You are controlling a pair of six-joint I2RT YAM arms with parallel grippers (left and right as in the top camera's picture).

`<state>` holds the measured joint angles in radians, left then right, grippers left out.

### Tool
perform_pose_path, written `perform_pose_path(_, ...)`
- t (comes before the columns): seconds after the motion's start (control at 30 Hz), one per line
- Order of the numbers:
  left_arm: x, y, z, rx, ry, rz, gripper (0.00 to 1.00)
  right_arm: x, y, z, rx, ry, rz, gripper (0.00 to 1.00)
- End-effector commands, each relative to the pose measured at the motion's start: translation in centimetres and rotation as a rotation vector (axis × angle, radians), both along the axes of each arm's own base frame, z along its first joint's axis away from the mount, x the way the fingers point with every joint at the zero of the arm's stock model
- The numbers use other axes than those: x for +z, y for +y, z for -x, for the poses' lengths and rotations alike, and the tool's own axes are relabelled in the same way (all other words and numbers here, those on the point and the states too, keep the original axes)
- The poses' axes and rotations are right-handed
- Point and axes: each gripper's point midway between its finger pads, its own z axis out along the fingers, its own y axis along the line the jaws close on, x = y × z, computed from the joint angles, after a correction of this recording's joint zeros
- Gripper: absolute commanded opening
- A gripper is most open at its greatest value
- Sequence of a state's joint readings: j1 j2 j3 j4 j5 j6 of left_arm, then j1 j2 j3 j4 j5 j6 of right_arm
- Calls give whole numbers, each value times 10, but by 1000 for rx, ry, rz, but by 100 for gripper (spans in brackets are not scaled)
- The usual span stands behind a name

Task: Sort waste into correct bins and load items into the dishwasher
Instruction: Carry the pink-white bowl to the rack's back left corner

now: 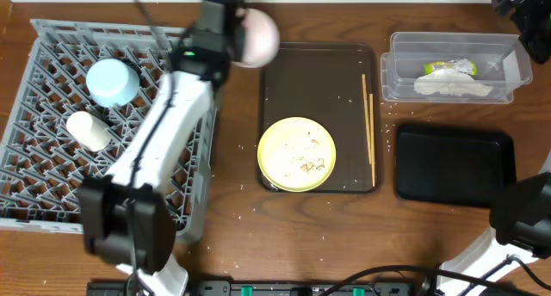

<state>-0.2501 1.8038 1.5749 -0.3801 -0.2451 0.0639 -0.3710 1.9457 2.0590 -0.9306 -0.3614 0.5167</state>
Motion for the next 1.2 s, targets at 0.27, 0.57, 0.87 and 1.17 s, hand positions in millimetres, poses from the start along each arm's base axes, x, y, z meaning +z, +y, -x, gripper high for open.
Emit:
perform_pose_path(0.27, 12, 189, 66, 309, 331, -675, 8, 9, -4, 4, -16, -14, 6, 99)
perform_pose_path(0.57, -8, 237, 55, 344, 387, -725, 8, 9, -4, 4, -16, -14, 6, 99)
perform_pose_path(0.87, -45, 262, 25, 331, 484, -939, 8, 9, -4, 4, -16, -14, 6, 99)
perform_pose_path(1.17, -32, 259, 12, 349, 416, -969, 8, 9, -4, 4, -16, -14, 6, 99)
